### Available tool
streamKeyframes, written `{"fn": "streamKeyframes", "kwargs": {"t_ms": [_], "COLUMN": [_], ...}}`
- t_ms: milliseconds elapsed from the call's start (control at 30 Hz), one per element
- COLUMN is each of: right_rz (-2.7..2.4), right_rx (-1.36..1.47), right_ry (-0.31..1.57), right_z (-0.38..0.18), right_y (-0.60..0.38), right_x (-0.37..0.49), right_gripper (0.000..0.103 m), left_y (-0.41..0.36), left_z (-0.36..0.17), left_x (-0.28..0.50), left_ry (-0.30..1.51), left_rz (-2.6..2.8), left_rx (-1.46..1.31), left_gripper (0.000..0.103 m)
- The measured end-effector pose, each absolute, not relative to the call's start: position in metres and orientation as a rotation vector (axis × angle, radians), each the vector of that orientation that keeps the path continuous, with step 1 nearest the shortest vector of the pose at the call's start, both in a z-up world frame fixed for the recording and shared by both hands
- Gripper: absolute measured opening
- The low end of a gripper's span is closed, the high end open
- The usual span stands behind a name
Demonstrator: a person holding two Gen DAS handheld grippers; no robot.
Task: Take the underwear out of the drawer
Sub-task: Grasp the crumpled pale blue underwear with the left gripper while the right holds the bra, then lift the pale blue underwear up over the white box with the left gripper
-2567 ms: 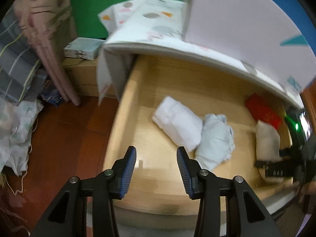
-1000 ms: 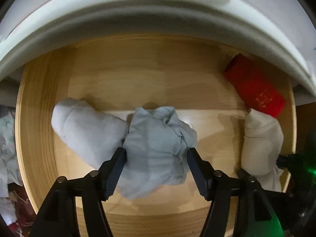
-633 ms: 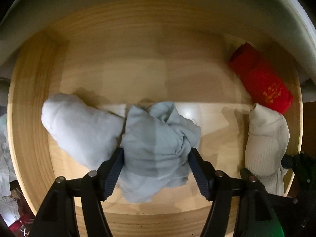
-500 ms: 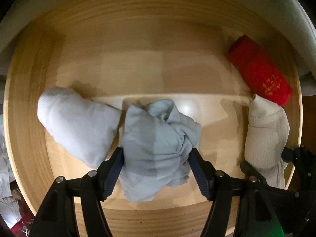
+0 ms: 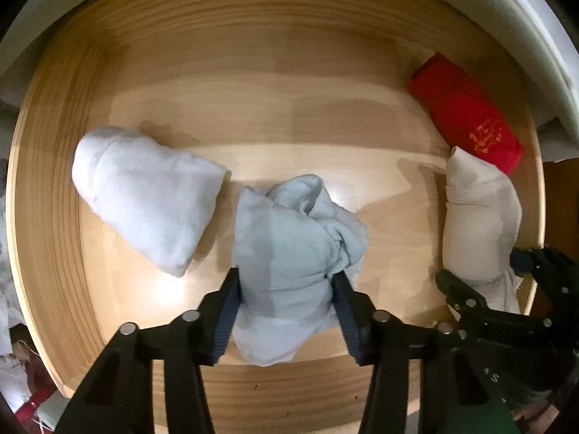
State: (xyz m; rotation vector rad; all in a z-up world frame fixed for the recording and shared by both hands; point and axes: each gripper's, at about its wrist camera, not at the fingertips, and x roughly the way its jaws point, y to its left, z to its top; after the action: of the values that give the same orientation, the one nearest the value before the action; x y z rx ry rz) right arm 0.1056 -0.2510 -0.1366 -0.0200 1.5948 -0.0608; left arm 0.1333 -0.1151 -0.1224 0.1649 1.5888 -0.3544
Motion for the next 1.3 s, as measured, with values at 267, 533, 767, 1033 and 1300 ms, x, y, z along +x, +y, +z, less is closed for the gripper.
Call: {"fn": "streamKeyframes", "kwargs": {"t_ms": [267, 533, 767, 1033, 1300], "right_rz": [-0.062, -0.063, -0.064, -0.066, -0.070], "right_rx": [-0.026, -0.028, -0.029, -0.034, -0.038], "right_ry": [1.598, 1.598, 1.599, 1.601, 1.602], "right_z": [-0.141, -0.142, -0.142, -0.145, -0.146], "right_y": [-0.250, -0.249, -0.249, -0.249, -0.248], "right_x": [0.107, 0.107, 0.107, 0.106, 0.106], "right_gripper": [0.065, 0.065, 0.065, 0.065, 0.064], "left_y": [-0.089, -0.083, -0.074, -0.062, -0.040], "left_z": [-0.109, -0.077, -0.048, -0.006, 0.045], "left_x": [0.119, 0.109, 0.084, 0.070, 0.075], "left_ry": [1.576, 1.515, 1.466, 1.389, 1.290], "left_rz": [-0.342, -0.348, -0.355, -0.373, -0.405], "left_rx": [0.117, 0.123, 0.138, 0.150, 0.162], "left_gripper": [0.036, 0.036, 0.036, 0.036, 0.036]}}
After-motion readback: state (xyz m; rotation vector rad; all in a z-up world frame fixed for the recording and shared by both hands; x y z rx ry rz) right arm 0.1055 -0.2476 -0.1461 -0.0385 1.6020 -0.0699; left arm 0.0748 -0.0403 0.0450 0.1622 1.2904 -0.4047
